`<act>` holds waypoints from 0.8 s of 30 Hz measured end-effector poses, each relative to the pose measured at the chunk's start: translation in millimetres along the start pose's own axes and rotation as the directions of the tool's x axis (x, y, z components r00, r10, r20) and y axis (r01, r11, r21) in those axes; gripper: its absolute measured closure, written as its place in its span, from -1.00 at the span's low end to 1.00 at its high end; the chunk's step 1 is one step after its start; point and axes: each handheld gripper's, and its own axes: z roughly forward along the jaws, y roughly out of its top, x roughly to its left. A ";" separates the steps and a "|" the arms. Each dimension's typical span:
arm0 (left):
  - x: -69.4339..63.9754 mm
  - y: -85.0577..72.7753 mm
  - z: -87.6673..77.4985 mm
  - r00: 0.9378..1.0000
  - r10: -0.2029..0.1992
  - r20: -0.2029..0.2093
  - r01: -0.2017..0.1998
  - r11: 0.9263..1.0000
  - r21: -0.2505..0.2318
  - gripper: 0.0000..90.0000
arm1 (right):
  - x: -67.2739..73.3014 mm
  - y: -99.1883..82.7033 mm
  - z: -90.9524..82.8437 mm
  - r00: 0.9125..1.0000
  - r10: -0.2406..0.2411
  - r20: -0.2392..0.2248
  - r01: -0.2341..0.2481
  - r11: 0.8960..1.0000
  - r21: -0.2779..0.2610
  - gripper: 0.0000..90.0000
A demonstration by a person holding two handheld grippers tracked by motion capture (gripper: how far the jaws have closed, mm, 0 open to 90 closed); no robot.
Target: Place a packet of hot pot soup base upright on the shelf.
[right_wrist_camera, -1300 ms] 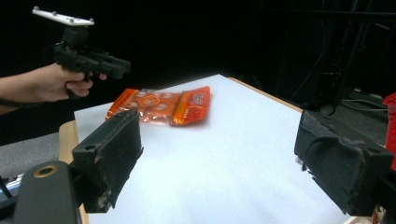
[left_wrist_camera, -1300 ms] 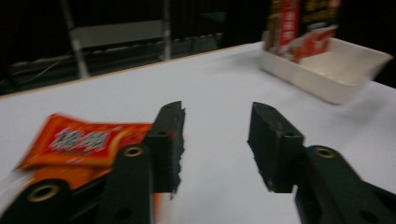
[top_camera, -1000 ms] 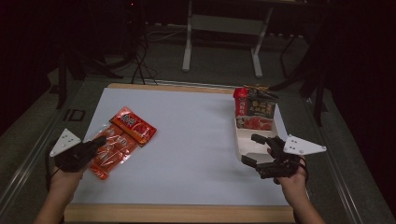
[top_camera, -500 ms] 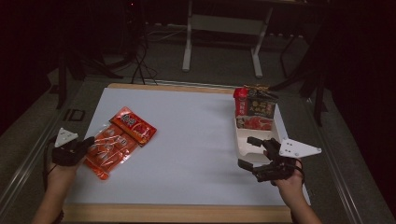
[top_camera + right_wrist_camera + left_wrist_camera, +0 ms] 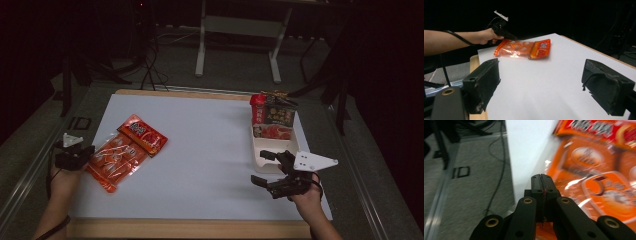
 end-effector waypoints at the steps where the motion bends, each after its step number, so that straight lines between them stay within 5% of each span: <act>1: 1.5 0.3 3.0 1.000 -0.001 -0.001 0.001 1.000 0.017 1.00 | 0.0 -0.3 0.5 1.000 0.005 -0.005 -0.005 1.000 0.001 -0.68; 11: -1.3 6.9 8.5 0.998 0.063 0.008 -0.063 0.994 0.090 1.00 | 0.8 0.3 0.8 1.000 0.006 -0.012 -0.006 1.000 0.000 -0.68; 24: -33.6 -0.4 -8.7 0.988 0.088 0.125 -0.102 0.988 0.113 1.00 | 1.2 0.9 0.8 1.000 0.015 -0.018 -0.015 1.000 0.000 -0.68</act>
